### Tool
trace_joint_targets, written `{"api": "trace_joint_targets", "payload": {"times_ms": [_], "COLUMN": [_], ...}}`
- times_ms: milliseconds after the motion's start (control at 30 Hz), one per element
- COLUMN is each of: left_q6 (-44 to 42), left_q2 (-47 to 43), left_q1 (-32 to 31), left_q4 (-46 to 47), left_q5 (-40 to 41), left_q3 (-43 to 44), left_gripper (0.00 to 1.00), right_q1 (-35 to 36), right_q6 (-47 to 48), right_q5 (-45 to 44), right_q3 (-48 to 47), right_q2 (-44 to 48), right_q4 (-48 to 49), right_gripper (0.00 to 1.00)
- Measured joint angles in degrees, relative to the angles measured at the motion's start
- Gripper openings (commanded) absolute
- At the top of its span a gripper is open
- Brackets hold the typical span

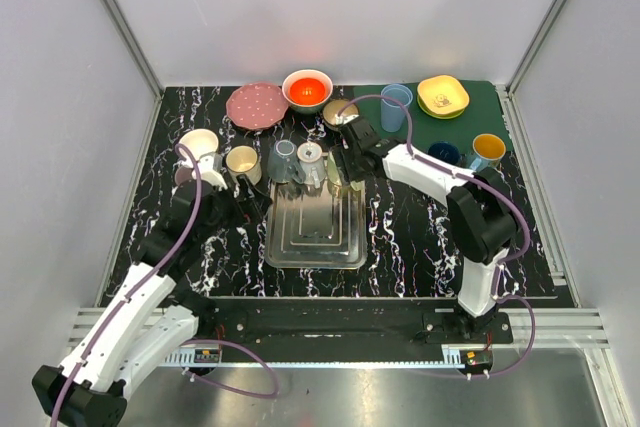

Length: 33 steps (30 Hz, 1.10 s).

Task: Turn the mug right side up

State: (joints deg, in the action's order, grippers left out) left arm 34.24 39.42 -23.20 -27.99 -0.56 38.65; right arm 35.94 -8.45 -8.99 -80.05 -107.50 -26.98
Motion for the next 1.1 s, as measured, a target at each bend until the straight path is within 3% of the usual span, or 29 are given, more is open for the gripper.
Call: {"api": "trace_joint_targets", "payload": {"times_ms": [500,833,1000,1100], "left_q6": [-2.75,-2.91,-2.93,-2.91], "left_q2": [-0.44,-0.52,-1.03,-1.14], "left_q1": [0.0,0.0,0.0,0.0], "left_q4": [1.03,1.14,1.2,1.38], "left_q5": [-2.89,-3.78,-4.0,-4.24], "left_q3": [-1.55,-1.57,-1.68,-1.73], "left_gripper": [0.98,0.98,0.98,0.98], "right_q1": [0.0,0.0,0.0,0.0], "right_q6": [4.63,5.18,5.01,4.76], "right_q5": [-2.49,-2.16,-1.81,-0.79], "right_q3": [-2.91,-3.96,-3.96,-3.96], "right_q2": [-5.2,-5.44,-5.49,-5.49], "right_q4": [-0.35,-0.5,-0.33,0.5], "right_gripper": [0.5,0.5,0.59,0.57]}}
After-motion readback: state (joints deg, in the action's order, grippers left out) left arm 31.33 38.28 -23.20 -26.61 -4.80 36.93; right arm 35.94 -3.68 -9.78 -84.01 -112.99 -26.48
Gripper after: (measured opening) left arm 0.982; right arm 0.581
